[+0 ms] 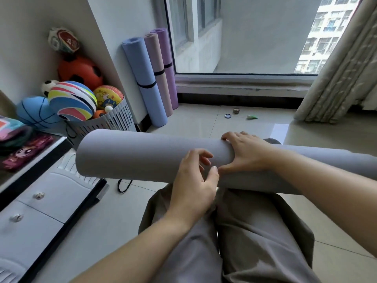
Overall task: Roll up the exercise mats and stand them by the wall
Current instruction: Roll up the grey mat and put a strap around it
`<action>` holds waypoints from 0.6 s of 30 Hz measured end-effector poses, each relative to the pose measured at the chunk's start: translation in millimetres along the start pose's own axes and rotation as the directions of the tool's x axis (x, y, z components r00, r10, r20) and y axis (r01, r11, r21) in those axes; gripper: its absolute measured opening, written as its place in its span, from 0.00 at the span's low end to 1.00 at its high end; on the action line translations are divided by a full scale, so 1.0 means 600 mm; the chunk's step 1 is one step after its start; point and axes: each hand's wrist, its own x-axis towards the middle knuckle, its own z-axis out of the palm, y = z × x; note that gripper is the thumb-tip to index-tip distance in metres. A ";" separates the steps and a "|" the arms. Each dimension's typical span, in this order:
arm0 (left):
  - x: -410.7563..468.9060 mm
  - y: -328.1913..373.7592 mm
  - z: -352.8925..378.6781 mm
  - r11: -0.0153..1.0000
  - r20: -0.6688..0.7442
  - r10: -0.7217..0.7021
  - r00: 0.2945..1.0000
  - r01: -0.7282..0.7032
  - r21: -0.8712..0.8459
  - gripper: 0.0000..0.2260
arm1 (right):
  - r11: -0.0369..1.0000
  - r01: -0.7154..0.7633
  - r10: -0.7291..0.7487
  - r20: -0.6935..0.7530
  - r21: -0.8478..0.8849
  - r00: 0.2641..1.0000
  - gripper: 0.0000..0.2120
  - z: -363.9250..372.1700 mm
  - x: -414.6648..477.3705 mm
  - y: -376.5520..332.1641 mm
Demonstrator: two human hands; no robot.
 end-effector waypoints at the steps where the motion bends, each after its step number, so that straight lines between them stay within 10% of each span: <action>1: -0.012 0.003 0.010 0.949 -0.020 -0.224 0.974 0.213 -0.230 0.08 | 1.000 -0.008 0.007 0.020 0.020 1.000 0.45 -0.001 0.007 0.003; 3: -0.023 -0.004 0.030 0.563 0.074 -0.642 0.763 0.534 -0.631 0.05 | 0.998 -0.038 0.036 0.038 0.055 0.999 0.43 -0.001 0.017 0.004; 6: -0.016 -0.013 0.047 0.006 0.367 -0.794 0.485 0.610 -0.792 0.01 | 0.993 -0.068 0.062 0.053 0.098 0.997 0.41 0.003 0.033 0.000; 13: 0.020 -0.008 0.047 -0.185 0.482 -0.727 0.489 0.537 -0.823 0.06 | 0.978 -0.042 0.040 0.015 0.204 0.999 0.43 0.003 0.034 0.009; 18: 0.092 -0.005 0.034 -0.118 0.408 -0.589 0.697 0.425 -0.897 0.17 | 0.936 0.002 0.030 -0.085 0.353 0.996 0.41 -0.070 0.049 0.030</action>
